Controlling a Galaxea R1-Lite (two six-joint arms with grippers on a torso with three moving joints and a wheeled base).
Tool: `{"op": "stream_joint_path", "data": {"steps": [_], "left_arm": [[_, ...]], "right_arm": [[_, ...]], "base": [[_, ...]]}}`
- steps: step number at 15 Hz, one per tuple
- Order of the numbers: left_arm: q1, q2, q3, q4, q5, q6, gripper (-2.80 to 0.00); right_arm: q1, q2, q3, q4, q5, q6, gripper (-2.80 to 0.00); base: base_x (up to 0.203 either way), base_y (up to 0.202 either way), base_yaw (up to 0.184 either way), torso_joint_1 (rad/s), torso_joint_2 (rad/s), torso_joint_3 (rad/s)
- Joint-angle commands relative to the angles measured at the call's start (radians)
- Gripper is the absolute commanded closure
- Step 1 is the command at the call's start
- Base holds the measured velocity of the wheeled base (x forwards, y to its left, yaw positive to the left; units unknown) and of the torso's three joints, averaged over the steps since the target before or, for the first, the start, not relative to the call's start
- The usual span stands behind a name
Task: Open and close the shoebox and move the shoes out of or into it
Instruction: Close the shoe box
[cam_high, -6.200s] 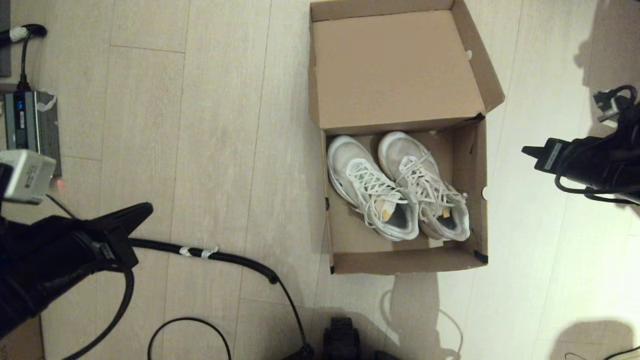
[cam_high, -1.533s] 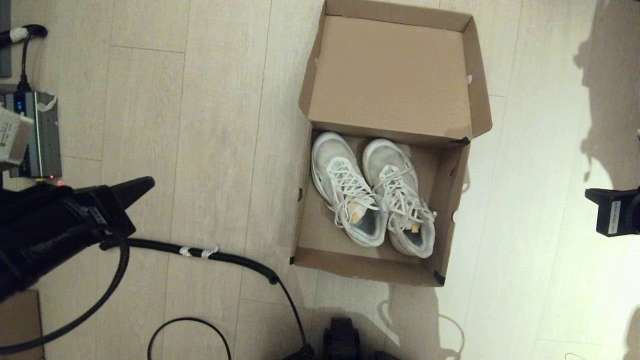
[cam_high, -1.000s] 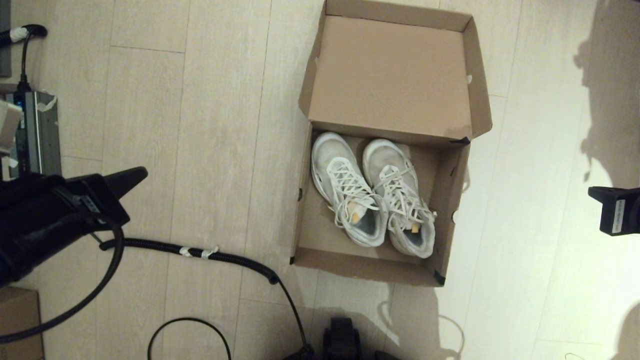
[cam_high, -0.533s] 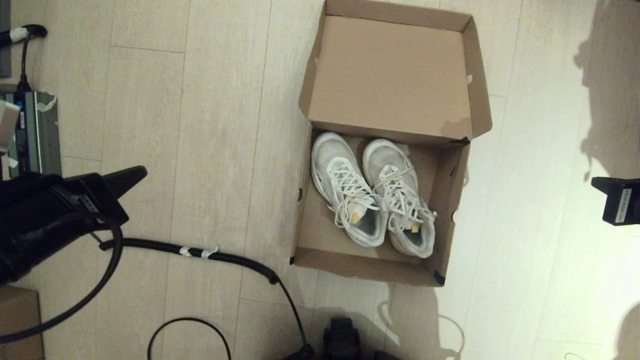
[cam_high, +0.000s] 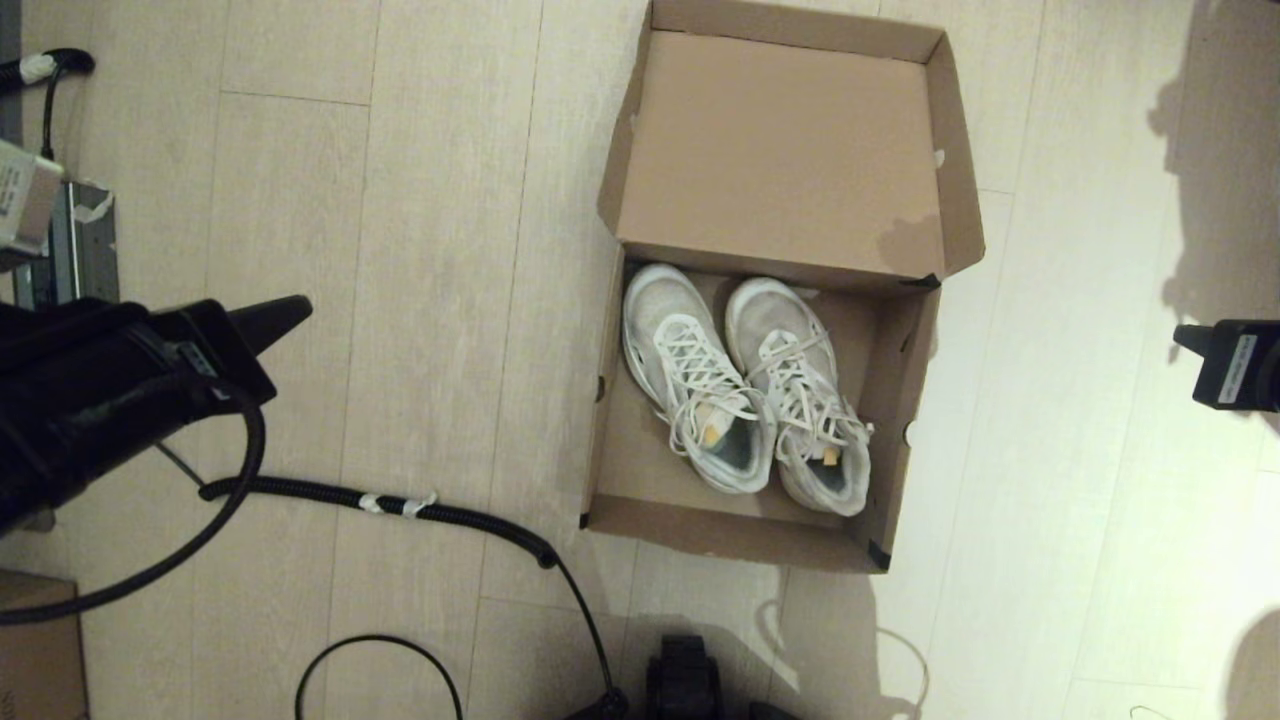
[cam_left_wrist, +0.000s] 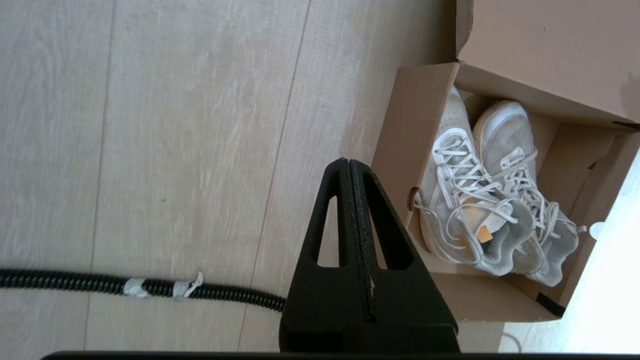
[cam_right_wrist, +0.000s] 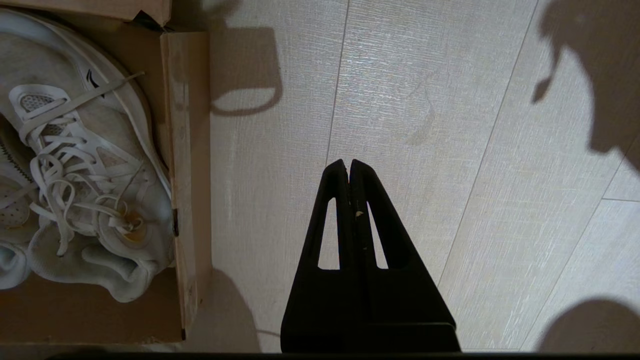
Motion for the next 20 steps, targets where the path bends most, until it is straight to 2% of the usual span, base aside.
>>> {"op": "stream_joint_path", "data": {"steps": [1, 7, 10, 13, 16, 20], "left_arm": [[0.000, 0.033, -0.021, -0.003, -0.003, -0.001, 0.00], [0.020, 0.072, -0.052, -0.002, -0.043, -0.003, 0.00], [0.020, 0.073, -0.057, 0.000, -0.048, -0.022, 0.00], [0.018, 0.062, -0.062, 0.000, -0.051, -0.026, 0.00], [0.020, 0.107, -0.084, -0.003, -0.084, -0.032, 0.00], [0.018, 0.259, -0.214, -0.006, -0.121, -0.128, 0.00]], "right_arm": [[0.000, 0.012, -0.003, -0.002, 0.001, -0.001, 0.00], [0.000, 0.005, 0.012, -0.002, 0.004, 0.010, 0.00], [0.000, 0.047, -0.027, 0.001, 0.044, 0.033, 0.00], [0.012, 0.155, -0.137, 0.012, 0.067, 0.034, 0.00], [0.033, 0.286, -0.258, 0.015, 0.090, 0.034, 0.00], [0.032, 0.449, -0.449, 0.033, 0.214, 0.044, 0.00]], "base": [[0.000, 0.000, 0.000, 0.000, 0.00, 0.000], [0.000, 0.000, 0.000, 0.000, 0.00, 0.000], [0.000, 0.000, 0.000, 0.000, 0.00, 0.000], [0.000, 0.000, 0.000, 0.000, 0.00, 0.000], [0.000, 0.000, 0.000, 0.000, 0.00, 0.000], [0.000, 0.000, 0.000, 0.000, 0.00, 0.000]]}}
